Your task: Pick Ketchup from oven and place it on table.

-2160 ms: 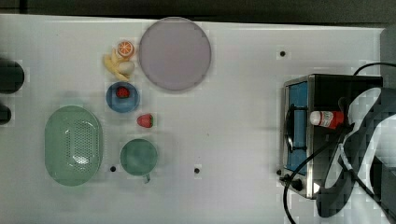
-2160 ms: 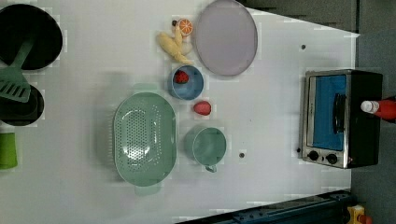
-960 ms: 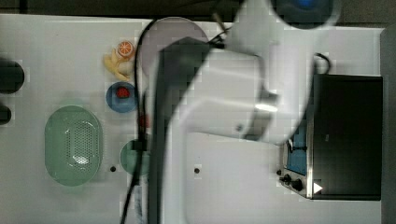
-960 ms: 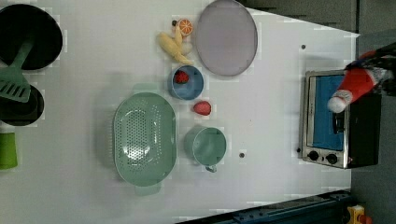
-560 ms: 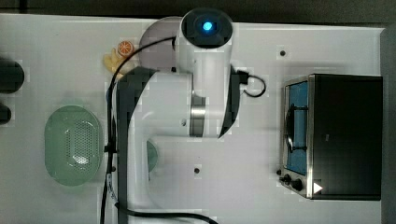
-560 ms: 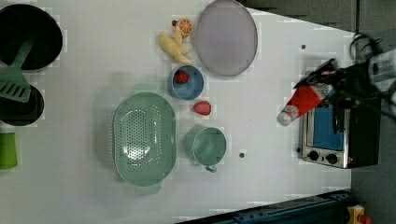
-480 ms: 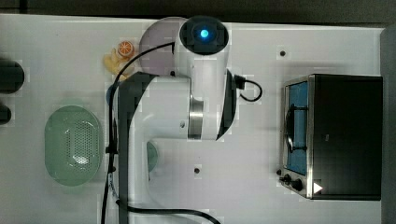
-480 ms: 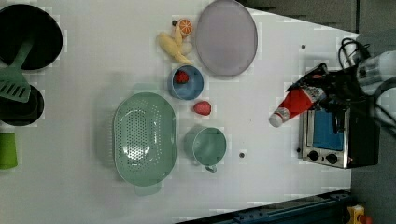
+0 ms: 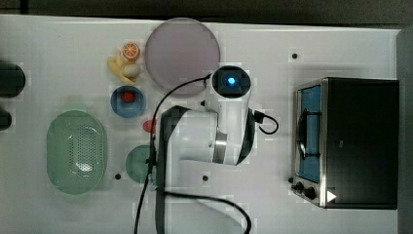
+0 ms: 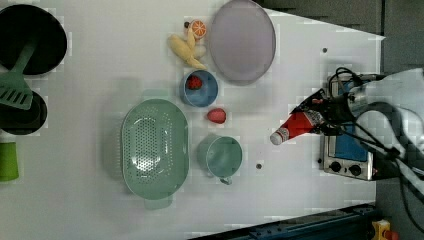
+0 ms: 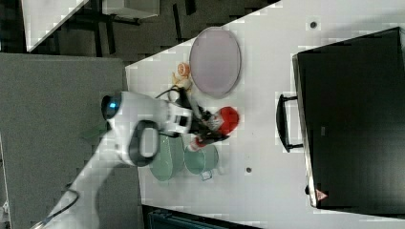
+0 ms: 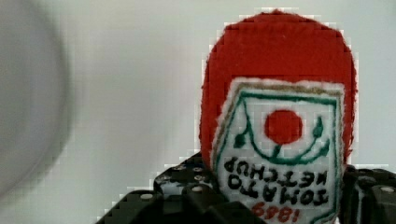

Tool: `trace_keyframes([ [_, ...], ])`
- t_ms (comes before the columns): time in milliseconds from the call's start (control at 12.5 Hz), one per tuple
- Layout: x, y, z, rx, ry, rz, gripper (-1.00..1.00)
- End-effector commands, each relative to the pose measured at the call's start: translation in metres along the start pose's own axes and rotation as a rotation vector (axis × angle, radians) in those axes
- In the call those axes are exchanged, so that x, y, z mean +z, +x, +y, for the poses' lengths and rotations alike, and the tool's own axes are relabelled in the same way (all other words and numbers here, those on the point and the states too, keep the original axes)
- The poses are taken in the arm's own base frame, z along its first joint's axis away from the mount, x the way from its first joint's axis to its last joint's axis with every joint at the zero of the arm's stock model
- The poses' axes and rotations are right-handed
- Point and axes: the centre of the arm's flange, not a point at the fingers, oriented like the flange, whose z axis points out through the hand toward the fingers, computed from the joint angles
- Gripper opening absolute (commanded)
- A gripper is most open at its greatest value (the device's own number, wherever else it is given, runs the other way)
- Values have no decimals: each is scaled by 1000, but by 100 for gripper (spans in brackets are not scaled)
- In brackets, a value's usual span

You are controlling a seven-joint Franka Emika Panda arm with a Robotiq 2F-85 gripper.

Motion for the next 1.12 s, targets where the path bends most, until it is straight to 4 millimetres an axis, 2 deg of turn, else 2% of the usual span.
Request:
trace_keyframes([
  [80,46,-8,-7,38,21,50,24],
  [160,61,-9,-8,36,16,56,30],
  [320,75,-8,-13,32,22,71,71],
  [400,74,-7,-12,34,22,71,93],
  [560,59,-7,-13,35,48,78,100],
  [640,41,-6,-14,36,79,88,100],
  [720,14,-4,-16,39,121,100,100],
  [960,-97,-6,-16,32,239,120,100],
  [1120,-174,-14,-7,18,257,100,100],
])
